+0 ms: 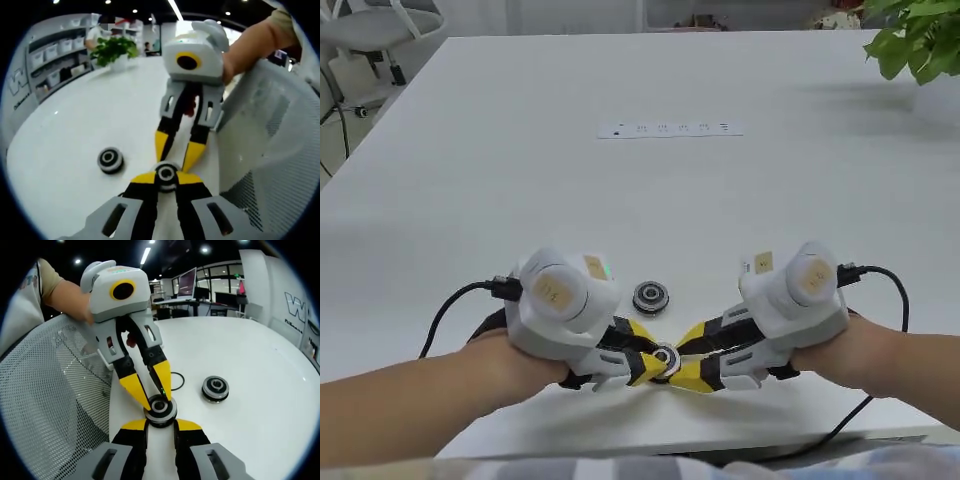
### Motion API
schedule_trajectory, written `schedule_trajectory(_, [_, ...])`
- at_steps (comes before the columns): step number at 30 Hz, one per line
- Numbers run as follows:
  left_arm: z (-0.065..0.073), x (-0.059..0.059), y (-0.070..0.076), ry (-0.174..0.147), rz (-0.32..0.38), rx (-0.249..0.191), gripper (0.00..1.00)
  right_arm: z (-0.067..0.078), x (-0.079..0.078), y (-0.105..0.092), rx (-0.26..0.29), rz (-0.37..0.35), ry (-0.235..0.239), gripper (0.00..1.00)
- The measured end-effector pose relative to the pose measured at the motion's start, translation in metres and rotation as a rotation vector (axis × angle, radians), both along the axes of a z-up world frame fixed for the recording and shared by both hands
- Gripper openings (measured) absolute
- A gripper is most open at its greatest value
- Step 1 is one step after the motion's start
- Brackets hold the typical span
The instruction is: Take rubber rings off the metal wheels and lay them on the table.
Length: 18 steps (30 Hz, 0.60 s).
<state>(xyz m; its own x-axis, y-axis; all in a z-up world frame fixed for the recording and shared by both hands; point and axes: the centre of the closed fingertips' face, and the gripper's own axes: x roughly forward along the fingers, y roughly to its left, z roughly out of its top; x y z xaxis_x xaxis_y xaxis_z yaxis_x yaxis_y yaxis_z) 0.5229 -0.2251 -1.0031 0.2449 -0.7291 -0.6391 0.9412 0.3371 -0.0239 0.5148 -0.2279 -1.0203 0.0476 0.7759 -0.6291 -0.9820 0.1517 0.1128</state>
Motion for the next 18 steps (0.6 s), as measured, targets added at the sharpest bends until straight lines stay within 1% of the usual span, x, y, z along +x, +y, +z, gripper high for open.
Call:
schedule_trajectory(1, [0.0000, 0.0000, 0.0001, 0.000, 0.000, 0.000, 0.13, 0.0000, 0.0001, -0.0012, -0.001, -0.002, 0.003, 0.17])
schedule_trajectory(2, [0.0000, 0.0000, 0.0001, 0.000, 0.000, 0.000, 0.13, -0.0010, 0.0005, -0.0028, -0.012, 0.000, -0.004, 0.13])
schedule_trajectory(3, [-0.0001, 0.0001, 0.0002, 0.000, 0.000, 0.000, 0.13, -0.0007, 0.0013, -0.0053, -0.012, 0.003, -0.007, 0.09])
schedule_trajectory(5, [-0.0002, 0.0001, 0.0002, -0.001, 0.000, 0.000, 0.13, -0.0006, 0.0038, -0.0068, -0.005, -0.014, 0.007, 0.03])
schedule_trajectory(9, [-0.0004, 0.0002, 0.0003, 0.000, 0.002, 0.001, 0.13, -0.0008, 0.0033, -0.0057, -0.009, -0.021, 0.015, 0.03])
schedule_trajectory(10, [-0.0004, 0.0002, 0.0003, 0.000, 0.003, 0.001, 0.13, -0.0008, 0.0032, -0.0058, -0.006, -0.028, 0.025, 0.03])
schedule_trajectory(11, [-0.0004, 0.0001, 0.0003, 0.000, 0.003, 0.002, 0.13, -0.0009, 0.0037, -0.0063, 0.000, -0.046, 0.046, 0.03])
schedule_trajectory(13, [-0.0005, 0.0002, 0.0003, -0.001, 0.003, 0.001, 0.13, -0.0017, 0.0051, -0.0069, 0.004, -0.064, 0.063, 0.00])
schedule_trajectory(15, [-0.0006, 0.0003, 0.0003, -0.003, 0.002, 0.002, 0.13, -0.0017, 0.0056, -0.0074, 0.011, -0.089, 0.095, 0.00])
schedule_trajectory(18, [-0.0007, 0.0002, 0.0003, -0.009, 0.000, 0.008, 0.13, -0.0024, 0.0067, -0.0080, 0.034, -0.143, 0.163, 0.00])
